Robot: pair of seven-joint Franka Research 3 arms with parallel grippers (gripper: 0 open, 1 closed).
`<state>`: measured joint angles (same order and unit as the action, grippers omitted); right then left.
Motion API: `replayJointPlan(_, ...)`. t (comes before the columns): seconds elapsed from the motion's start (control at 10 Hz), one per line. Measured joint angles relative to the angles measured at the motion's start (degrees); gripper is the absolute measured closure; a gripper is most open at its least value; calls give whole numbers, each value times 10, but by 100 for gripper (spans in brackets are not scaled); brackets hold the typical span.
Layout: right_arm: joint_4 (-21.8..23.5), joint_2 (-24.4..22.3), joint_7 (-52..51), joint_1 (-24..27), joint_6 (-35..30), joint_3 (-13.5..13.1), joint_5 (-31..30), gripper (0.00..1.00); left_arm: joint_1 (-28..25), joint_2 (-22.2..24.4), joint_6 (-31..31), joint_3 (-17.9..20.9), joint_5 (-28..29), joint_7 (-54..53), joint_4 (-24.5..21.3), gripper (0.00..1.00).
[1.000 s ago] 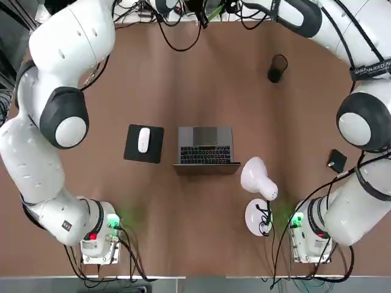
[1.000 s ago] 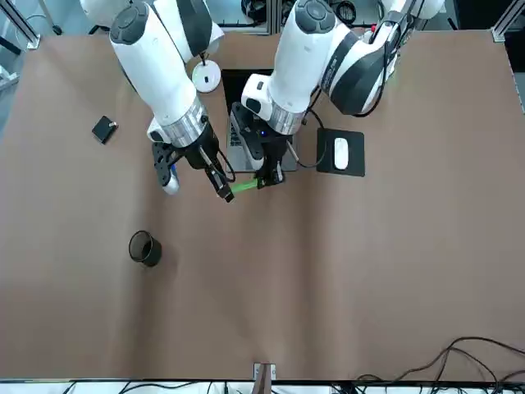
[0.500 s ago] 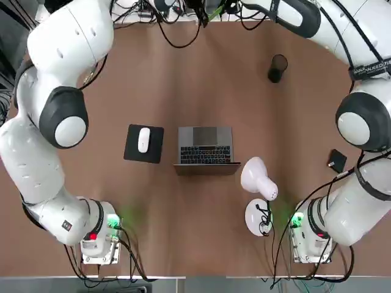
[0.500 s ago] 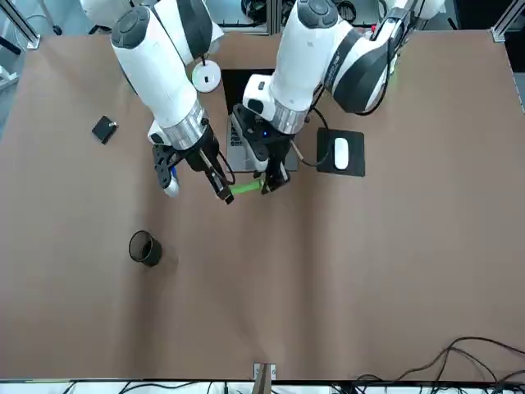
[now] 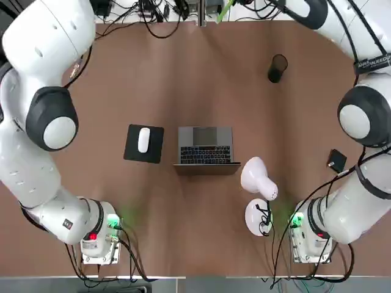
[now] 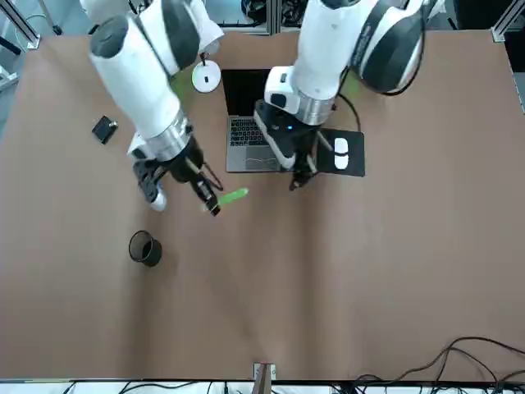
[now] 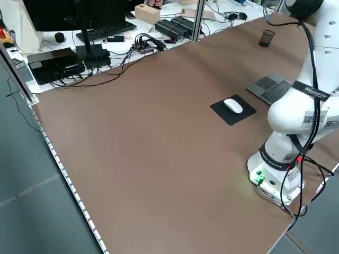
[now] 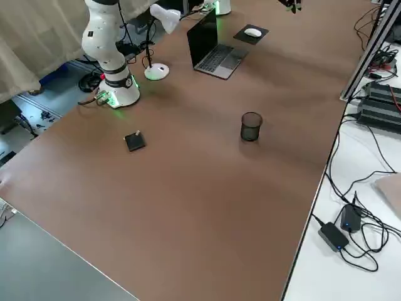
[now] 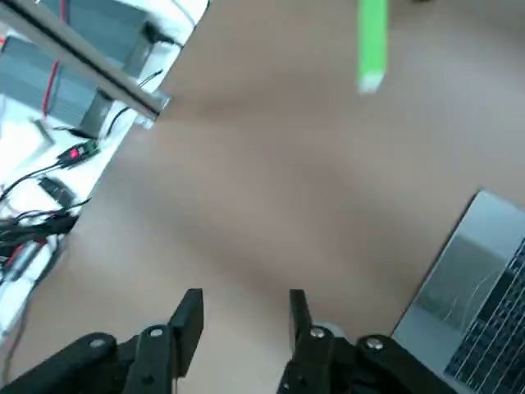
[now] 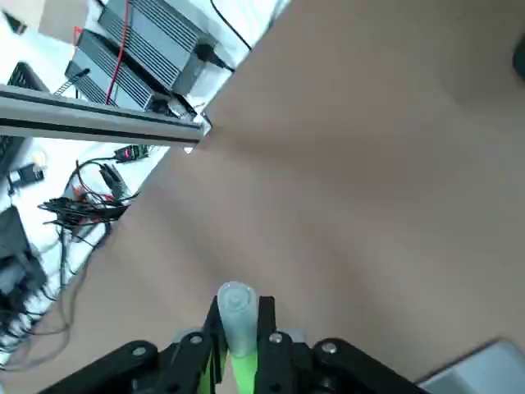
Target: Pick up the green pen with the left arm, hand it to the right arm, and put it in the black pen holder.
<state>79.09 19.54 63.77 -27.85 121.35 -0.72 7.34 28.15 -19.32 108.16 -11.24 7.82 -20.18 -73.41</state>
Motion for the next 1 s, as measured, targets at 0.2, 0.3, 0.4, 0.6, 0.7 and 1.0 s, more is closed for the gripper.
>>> replayJointPlan(0.2,2,2,-173,41,-27,-1,0,82,-22,26,-52,22,1,-22,-1,41)
replayJointPlan(0.3,8,4,-267,64,-38,-2,0,82,-33,36,-87,34,1,-22,-2,26)
replayJointPlan(0.4,21,6,-360,91,-38,-2,1,82,-48,43,-113,46,1,-22,-3,12)
replayJointPlan(0.6,49,6,-510,138,-31,-2,7,82,-92,46,-136,57,1,-20,-7,9)
replayJointPlan(0.7,68,5,-576,156,-10,-2,16,82,-114,47,-144,59,1,-20,-7,8)
replayJointPlan(1.0,158,3,-709,182,116,-2,37,82,-162,54,-191,61,-3,29,-12,5)
